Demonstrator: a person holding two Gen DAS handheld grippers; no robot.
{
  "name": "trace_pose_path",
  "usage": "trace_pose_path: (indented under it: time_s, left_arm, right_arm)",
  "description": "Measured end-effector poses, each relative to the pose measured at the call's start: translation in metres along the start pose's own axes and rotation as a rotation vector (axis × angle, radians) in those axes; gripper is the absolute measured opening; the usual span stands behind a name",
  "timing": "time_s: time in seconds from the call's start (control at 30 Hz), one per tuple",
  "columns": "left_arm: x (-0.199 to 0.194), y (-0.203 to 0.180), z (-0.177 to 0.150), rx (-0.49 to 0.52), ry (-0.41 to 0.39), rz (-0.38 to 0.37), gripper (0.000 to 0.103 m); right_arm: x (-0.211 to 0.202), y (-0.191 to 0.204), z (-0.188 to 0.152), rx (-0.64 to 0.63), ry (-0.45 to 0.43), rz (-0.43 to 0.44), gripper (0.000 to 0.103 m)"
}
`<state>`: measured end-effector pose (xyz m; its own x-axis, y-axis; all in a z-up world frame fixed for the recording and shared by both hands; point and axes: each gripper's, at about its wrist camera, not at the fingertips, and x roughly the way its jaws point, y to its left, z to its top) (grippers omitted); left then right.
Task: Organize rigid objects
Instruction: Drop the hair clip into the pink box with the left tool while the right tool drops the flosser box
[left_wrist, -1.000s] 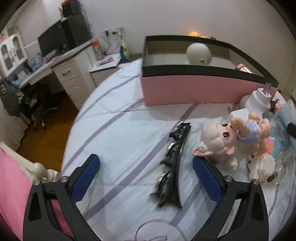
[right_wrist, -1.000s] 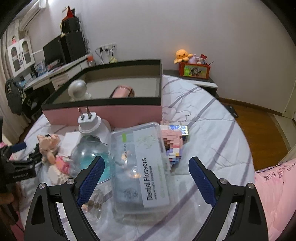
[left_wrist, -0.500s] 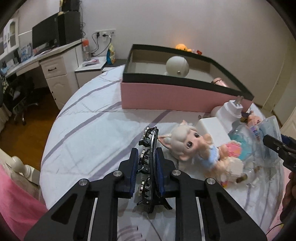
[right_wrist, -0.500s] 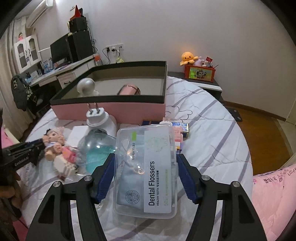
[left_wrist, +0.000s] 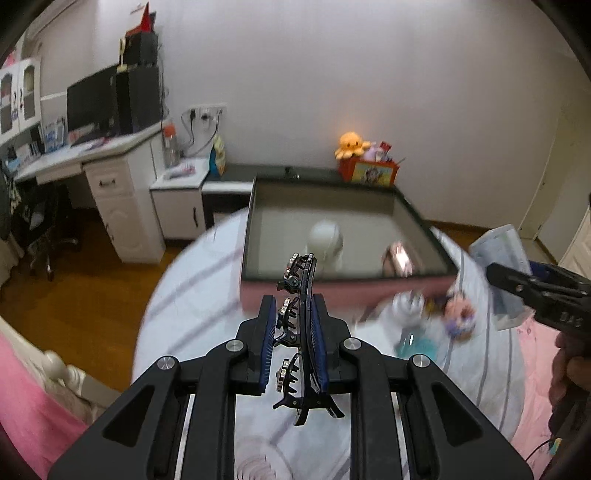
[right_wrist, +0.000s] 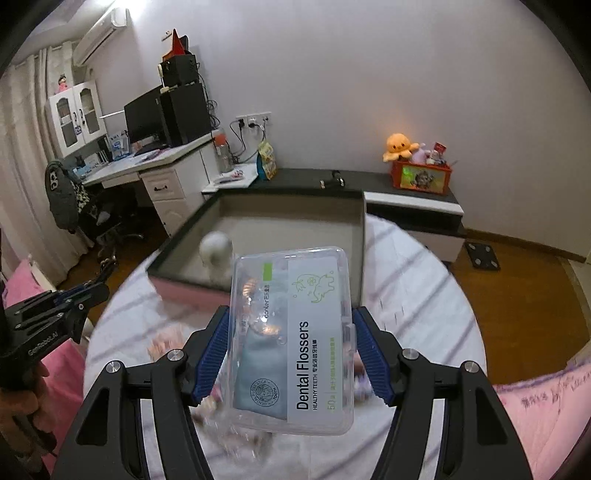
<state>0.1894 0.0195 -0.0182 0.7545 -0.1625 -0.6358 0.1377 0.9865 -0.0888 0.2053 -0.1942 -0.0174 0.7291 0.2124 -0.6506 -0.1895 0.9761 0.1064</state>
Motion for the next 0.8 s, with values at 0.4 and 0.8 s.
trace_pose_path:
  time_s: [0.4,0.8]
  left_arm:
    - [0.081,-0.015,0.115,0.028,0.011,-0.04,0.019]
    - [0.177,-0.016,0.127,0.027,0.139,-0.029,0.019]
  right_arm:
    - [0.084,-0.014,0.104,0.044,0.053,0.037,0.067]
    - [0.182,-0.033,0.101,0.059,0.233,0.02,0.067]
